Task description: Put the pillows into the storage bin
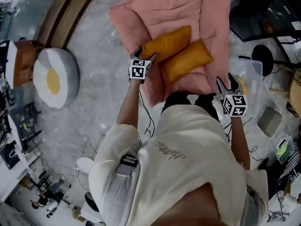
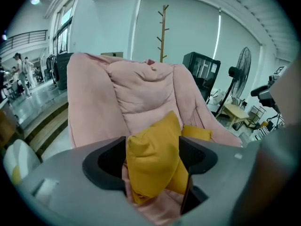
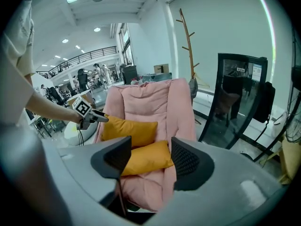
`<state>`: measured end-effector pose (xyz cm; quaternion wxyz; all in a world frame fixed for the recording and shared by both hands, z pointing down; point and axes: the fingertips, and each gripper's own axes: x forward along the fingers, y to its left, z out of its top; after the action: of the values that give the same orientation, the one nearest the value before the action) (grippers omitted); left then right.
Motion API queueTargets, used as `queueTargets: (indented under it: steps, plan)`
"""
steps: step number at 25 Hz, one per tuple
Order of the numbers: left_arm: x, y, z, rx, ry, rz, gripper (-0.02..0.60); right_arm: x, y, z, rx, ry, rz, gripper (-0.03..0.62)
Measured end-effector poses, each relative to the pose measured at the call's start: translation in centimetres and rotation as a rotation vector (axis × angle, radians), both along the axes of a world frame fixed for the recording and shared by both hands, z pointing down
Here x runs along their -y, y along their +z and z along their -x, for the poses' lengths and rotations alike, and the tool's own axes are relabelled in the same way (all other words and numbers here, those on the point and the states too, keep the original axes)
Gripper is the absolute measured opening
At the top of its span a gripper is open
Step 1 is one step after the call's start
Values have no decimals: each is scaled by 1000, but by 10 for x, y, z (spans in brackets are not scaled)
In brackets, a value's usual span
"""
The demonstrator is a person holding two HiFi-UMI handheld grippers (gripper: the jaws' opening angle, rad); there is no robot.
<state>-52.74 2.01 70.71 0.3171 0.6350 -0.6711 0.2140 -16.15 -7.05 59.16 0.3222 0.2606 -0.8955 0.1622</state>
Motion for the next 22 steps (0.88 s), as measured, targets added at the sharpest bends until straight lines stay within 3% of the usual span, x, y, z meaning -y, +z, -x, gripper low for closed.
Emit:
queueTargets:
  steps: [5,11,18,22]
  plan:
    - [5,33,0,-59,15,61,396,6,1,-6,-18,18,8,261]
    - [14,54,-3,-73,55,85,433,6,5,-14,-49,22,20,261]
    - [25,76,2,-20,76,130,497,5,13,-20,-84,10,29,261]
    - [29,89,-2,7,119,171,569,9,12,-17,-80,13,28,261]
